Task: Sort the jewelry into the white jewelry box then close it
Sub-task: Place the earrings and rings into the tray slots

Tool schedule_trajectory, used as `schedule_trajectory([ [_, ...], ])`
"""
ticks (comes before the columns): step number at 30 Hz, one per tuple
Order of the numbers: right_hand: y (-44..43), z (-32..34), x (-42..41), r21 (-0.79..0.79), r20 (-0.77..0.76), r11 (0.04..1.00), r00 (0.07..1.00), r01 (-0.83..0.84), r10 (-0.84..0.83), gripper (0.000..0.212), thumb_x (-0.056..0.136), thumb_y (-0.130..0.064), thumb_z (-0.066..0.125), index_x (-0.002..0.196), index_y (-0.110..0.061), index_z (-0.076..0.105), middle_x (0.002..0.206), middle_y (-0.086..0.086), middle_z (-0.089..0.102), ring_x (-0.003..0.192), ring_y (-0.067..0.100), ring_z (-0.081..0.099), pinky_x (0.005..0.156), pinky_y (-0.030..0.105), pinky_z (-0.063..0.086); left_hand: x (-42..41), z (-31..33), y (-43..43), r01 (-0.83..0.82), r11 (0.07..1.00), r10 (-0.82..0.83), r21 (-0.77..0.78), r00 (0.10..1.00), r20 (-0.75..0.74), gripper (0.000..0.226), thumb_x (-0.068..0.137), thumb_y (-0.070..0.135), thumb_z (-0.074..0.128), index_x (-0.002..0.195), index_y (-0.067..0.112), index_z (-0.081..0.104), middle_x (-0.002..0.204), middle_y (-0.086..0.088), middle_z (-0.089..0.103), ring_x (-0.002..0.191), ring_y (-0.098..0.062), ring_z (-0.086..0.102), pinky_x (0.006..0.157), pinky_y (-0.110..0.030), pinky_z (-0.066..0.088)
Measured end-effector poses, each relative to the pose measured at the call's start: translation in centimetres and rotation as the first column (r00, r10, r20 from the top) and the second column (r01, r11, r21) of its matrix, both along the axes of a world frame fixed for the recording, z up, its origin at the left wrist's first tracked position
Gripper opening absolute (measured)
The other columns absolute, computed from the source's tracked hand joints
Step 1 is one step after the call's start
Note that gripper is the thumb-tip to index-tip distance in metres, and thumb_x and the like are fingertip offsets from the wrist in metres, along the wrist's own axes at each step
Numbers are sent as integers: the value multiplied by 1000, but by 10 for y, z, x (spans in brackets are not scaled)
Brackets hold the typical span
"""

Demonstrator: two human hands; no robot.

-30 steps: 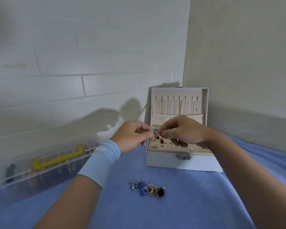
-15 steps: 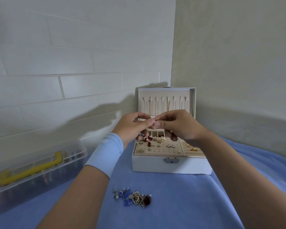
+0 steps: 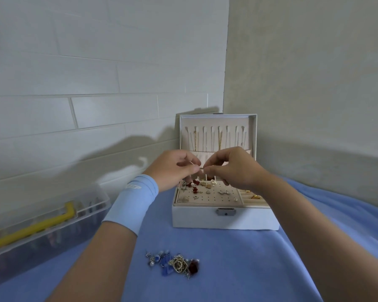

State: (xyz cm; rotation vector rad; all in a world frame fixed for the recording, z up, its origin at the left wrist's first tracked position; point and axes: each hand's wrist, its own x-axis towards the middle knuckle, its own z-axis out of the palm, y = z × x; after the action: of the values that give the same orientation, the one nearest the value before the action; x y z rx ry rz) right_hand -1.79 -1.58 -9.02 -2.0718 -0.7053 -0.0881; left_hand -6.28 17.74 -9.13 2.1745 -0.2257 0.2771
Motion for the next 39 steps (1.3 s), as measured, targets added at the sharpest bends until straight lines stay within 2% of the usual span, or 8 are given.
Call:
schedule_trajectory([
  [5,7,-6,-1,-330,112,942,994,54,-18,6,87,-24,78,83,-28,78,79,-12,69,76,9,66,68,21,53,-2,-1,9,-8,938,35,347,997,-71,12,89,23,69,90,33,75,86,19,68,78,5,59,70,-16,42],
  [12,13,-6,-10,-528,176,846,984,80,16,6,87,-27,75,91,-29,80,87,-15,71,87,5,63,82,30,56,-1,-5,9,18,889,54,457,988,-146,12,90,27,69,98,31,77,89,19,64,81,1,57,65,-12,37],
  [20,16,-6,-15,-512,148,858,988,42,40,7,84,-28,77,88,-31,80,88,-14,71,84,5,64,79,28,56,-2,-5,2,16,865,67,502,987,-148,17,89,25,69,104,28,77,105,9,71,92,-10,59,78,-21,44],
  [24,18,-5,-18,-565,220,819,975,100,33,9,84,-29,74,91,-31,80,88,-15,71,83,6,63,79,29,57,-2,-3,6,33,862,52,506,987,-152,17,92,23,65,103,30,77,98,12,67,86,-6,57,67,-13,39],
  [29,16,-5,-18,-575,166,817,984,44,63,9,84,-28,73,88,-32,81,83,-19,71,82,4,65,79,30,58,-2,-2,21,5,877,72,481,987,-142,20,94,22,62,91,36,76,95,18,67,93,-6,60,84,-23,46],
  [33,13,-1,-15,-529,71,847,993,-46,98,12,92,-30,70,96,-30,81,85,-16,73,83,7,66,83,33,57,-1,-1,21,-8,912,55,411,993,-103,16,93,23,65,92,34,75,84,23,65,84,0,59,78,-19,44],
  [37,5,6,-12,-332,-6,937,993,-110,115,21,100,-17,61,108,-27,78,59,-16,64,56,12,52,58,22,47,-4,0,11,12,964,-3,267,999,-34,15,91,20,65,96,31,74,83,15,70,77,2,63,72,-18,46],
  [39,2,8,-10,-210,-24,972,994,-108,105,20,98,-11,64,108,-21,77,59,-11,66,48,14,49,50,19,42,-4,0,8,22,986,-21,163,1000,-10,17,90,17,66,99,31,72,90,9,75,75,-1,66,74,-21,49],
])
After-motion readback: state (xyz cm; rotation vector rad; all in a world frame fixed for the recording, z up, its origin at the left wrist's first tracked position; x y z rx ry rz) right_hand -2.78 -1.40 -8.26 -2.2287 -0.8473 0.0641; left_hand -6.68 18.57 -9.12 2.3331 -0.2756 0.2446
